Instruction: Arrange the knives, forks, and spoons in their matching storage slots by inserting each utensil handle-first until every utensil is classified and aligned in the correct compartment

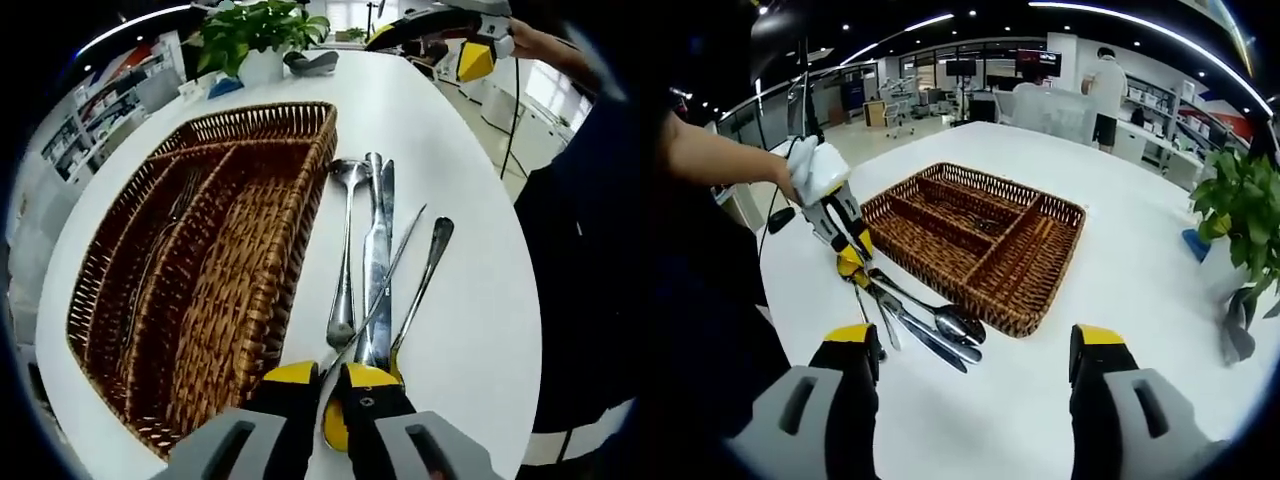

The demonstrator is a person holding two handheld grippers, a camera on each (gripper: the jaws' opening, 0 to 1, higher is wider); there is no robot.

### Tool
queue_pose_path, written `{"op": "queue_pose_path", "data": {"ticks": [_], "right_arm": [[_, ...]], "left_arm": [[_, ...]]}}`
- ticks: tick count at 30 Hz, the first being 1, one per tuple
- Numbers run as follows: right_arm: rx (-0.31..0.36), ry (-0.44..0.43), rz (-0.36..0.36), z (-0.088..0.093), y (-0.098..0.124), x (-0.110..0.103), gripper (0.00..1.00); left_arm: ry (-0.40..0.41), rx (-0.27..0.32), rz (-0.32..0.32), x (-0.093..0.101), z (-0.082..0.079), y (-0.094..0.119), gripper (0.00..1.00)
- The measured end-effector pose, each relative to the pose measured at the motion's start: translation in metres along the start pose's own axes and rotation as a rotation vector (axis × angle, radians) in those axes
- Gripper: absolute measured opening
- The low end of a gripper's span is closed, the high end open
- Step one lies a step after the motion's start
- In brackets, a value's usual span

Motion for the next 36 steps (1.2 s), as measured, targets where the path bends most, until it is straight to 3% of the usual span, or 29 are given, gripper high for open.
{"op": "queue_pose_path", "data": {"ticks": [8, 20, 36], "right_arm": [[-0.008, 0.010, -0.010, -0.002, -0.003, -0.001, 0.80], [0.002, 0.005, -0.004, -0.007, -0.007, 0.007, 0.80], [0.037, 0.018, 0.010, -0.022, -0.006, 0.012, 0.83]], "left_arm": [[-0.033, -0.015, 0.017, 0.001, 0.000, 0.000, 0.02], [-0.086, 0.014, 0.043, 0.008, -0.007, 0.006, 0.00], [-0.063, 0.085, 0.110, 0.003, -0.018, 0.047, 0.00]]}}
Point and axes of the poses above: the point that each gripper's makers call its tool centre point, and the gripper's own axes: y roughly backward along the fingers, x roughly to its right, z roughly out of its underside, the point moved 10 cm from there along y, roughly backward along the fingers, and after that the axes turned 7 degrees about -y, right-handed, at the moved point
